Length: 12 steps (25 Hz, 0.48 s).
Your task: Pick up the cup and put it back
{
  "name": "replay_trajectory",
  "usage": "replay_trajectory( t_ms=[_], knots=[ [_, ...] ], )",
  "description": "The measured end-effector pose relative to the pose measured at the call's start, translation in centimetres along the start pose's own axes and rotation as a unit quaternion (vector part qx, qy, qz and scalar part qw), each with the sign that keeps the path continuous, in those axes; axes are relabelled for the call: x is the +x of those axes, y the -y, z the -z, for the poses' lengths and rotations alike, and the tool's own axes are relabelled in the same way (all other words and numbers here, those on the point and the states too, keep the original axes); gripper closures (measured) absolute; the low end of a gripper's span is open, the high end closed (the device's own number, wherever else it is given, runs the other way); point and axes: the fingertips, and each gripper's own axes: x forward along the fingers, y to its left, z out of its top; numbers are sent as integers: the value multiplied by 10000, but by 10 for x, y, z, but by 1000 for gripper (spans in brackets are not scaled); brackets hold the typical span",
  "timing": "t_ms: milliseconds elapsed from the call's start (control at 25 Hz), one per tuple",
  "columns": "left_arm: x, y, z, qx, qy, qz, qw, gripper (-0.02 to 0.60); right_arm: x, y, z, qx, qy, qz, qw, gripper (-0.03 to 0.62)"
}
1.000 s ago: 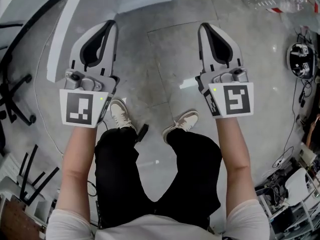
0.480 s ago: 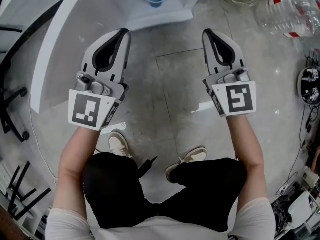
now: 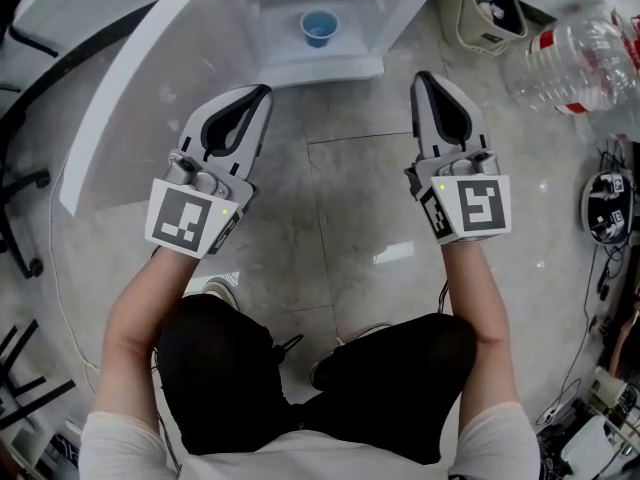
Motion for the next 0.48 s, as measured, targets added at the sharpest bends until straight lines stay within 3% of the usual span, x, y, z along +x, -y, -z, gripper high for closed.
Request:
replay_trajectory(
  t_ms=[480],
  knots=[
    [20, 13, 31, -112, -292, 268, 9992, 558, 5, -1, 25, 330, -155, 43, 9993, 574]
  ],
)
